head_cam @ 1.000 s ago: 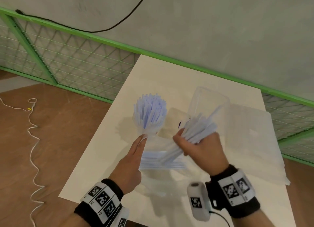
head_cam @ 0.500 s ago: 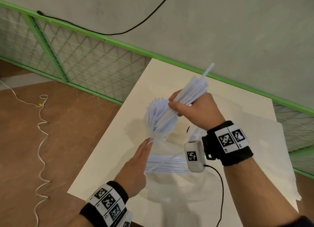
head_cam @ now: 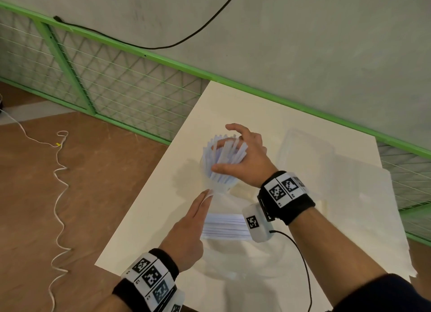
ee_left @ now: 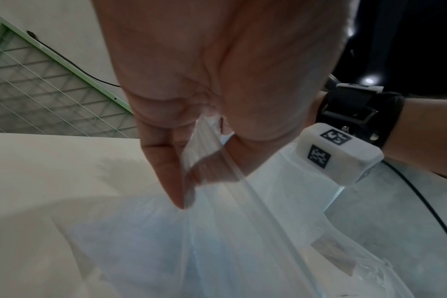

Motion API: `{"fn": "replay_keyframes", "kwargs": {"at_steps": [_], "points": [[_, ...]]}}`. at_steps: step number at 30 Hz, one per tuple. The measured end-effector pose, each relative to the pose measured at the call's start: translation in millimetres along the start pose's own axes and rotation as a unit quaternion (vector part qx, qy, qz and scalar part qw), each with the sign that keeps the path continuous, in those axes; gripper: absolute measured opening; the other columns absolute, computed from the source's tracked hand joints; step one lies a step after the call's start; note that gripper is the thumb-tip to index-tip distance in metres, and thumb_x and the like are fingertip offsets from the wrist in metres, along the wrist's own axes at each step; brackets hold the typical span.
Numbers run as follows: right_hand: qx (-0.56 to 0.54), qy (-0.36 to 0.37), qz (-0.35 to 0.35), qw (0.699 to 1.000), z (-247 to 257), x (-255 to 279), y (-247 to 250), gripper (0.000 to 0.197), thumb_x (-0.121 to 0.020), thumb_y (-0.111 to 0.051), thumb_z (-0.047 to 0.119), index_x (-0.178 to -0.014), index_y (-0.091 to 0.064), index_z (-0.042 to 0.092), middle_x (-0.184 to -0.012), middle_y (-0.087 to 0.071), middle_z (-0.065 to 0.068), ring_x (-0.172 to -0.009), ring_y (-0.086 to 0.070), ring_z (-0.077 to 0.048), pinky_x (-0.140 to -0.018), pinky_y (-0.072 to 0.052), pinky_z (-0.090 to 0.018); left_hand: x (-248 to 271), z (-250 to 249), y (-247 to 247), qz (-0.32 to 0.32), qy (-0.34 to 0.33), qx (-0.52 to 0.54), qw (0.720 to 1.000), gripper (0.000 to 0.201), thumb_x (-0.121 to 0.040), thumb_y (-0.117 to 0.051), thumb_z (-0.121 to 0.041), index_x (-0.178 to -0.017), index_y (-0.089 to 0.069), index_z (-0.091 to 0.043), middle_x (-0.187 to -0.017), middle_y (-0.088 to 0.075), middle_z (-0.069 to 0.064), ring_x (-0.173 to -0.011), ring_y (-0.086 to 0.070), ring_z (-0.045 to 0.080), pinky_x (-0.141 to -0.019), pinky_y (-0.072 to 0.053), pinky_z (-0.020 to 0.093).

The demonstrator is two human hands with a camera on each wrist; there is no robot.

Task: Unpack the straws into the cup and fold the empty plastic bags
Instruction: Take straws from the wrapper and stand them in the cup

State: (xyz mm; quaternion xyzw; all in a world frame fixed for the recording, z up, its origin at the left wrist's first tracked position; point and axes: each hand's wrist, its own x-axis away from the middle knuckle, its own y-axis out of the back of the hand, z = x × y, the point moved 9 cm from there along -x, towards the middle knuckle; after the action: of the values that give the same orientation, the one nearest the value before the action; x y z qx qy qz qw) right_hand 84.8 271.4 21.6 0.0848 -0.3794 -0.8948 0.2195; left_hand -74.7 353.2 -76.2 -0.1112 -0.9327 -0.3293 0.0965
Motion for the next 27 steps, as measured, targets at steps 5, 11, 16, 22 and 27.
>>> {"fn": "replay_keyframes", "kwargs": {"at_steps": [5, 11, 16, 22, 27], "points": [[-0.044, 0.087, -0.04, 0.994, 25, 12, 19, 0.082, -0.065, -0.086, 0.047, -0.136, -0.046, 0.036, -0.15, -0.029, 0.012, -0.134, -0.033, -0.014, -0.111, -0.033, -0.047, 0, 1, 1, -0.002, 0.007, 0.004, 1.0, 0.105, -0.076, -0.042, 0.014, -0.153, 0.008, -0.037, -0.153, 0.019, -0.034, -0.137, -0.036, 0.008, -0.102, -0.045, 0.027], [0.049, 0.193, -0.14, 0.97, 44, 42, 19, 0.068, -0.093, -0.059, 0.034, -0.15, -0.03, 0.013, -0.159, -0.027, -0.002, -0.146, -0.026, -0.015, -0.114, -0.028, -0.04, 0, 0, 3, -0.001, 0.01, 0.008, 1.0, 0.106, -0.075, -0.04, 0.015, -0.151, 0.008, -0.04, -0.152, 0.02, -0.036, -0.134, -0.041, 0.012, -0.103, -0.045, 0.029], [0.187, 0.205, -0.056, 0.959, 33, 40, -29, 0.055, -0.099, -0.042, 0.028, -0.15, -0.03, 0.01, -0.156, -0.035, -0.007, -0.144, -0.029, -0.021, -0.112, -0.033, -0.041, -1, -2, 2, 0.003, 0.009, 0.007, 1.0, 0.105, -0.074, -0.04, 0.014, -0.152, 0.006, -0.04, -0.151, 0.02, -0.038, -0.136, -0.037, 0.008, -0.101, -0.045, 0.024], [0.161, 0.221, -0.08, 0.959, 33, 28, -30, 0.076, -0.091, -0.061, 0.006, -0.153, -0.017, 0.014, -0.161, -0.021, -0.005, -0.14, -0.03, -0.016, -0.109, -0.024, -0.022, -1, 0, -1, 0.012, 0.017, 0.001, 1.0, 0.107, -0.073, -0.04, 0.014, -0.152, 0.007, -0.04, -0.153, 0.019, -0.035, -0.129, -0.047, 0.014, -0.096, -0.049, 0.03], [0.271, 0.248, -0.065, 0.928, 31, 24, -47, 0.056, -0.091, -0.059, 0.002, -0.144, -0.042, 0.008, -0.147, -0.048, -0.007, -0.14, -0.039, -0.026, -0.107, -0.038, -0.043, -2, 4, -3, 0.016, 0.026, -0.013, 0.999, 0.107, -0.073, -0.041, 0.015, -0.152, 0.007, -0.039, -0.151, 0.022, -0.037, -0.117, -0.056, 0.022, -0.09, -0.053, 0.033]]}}
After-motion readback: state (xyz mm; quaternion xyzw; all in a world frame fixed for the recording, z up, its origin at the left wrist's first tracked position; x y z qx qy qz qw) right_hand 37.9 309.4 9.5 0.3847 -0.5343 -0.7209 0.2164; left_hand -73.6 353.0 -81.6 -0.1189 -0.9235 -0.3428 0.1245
